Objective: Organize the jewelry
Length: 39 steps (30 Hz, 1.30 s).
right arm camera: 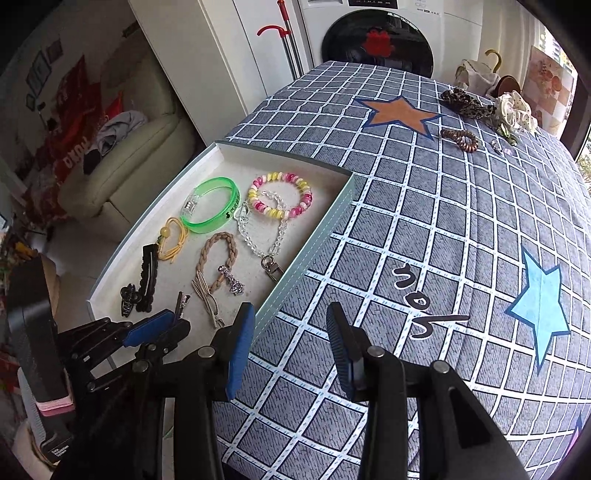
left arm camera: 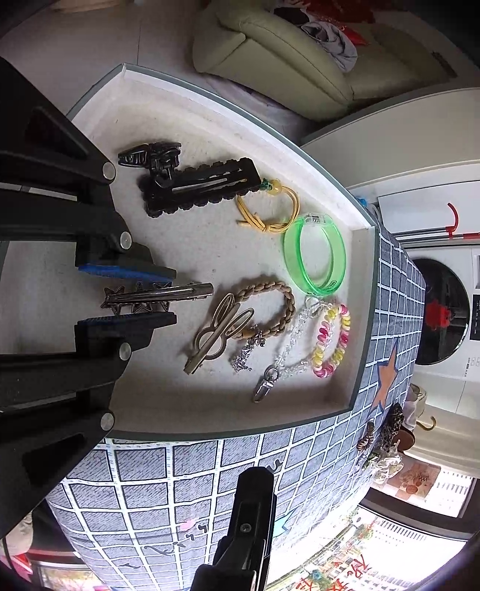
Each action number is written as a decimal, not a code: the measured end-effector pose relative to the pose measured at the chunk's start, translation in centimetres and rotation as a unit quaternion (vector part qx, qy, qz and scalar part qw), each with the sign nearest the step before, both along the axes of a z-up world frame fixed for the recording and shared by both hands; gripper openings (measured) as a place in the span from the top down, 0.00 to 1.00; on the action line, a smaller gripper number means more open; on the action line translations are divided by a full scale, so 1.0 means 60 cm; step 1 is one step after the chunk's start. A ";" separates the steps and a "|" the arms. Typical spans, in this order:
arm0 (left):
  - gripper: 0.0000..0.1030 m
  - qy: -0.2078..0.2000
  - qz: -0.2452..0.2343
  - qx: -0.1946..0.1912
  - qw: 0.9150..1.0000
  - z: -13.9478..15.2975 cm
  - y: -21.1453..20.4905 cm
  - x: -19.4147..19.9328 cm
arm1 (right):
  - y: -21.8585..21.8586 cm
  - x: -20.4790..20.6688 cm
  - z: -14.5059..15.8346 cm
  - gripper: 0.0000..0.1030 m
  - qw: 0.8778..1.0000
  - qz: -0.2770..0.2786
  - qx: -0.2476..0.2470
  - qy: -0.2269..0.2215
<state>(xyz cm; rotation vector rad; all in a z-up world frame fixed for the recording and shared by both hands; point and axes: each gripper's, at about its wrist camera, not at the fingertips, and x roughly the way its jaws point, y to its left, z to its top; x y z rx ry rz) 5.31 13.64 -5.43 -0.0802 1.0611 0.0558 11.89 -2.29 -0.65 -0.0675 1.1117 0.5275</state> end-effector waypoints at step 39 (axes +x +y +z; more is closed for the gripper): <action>0.06 -0.043 0.060 0.004 0.997 0.072 0.047 -0.065 | 0.022 -0.054 0.022 0.22 0.999 0.023 -0.023 -0.019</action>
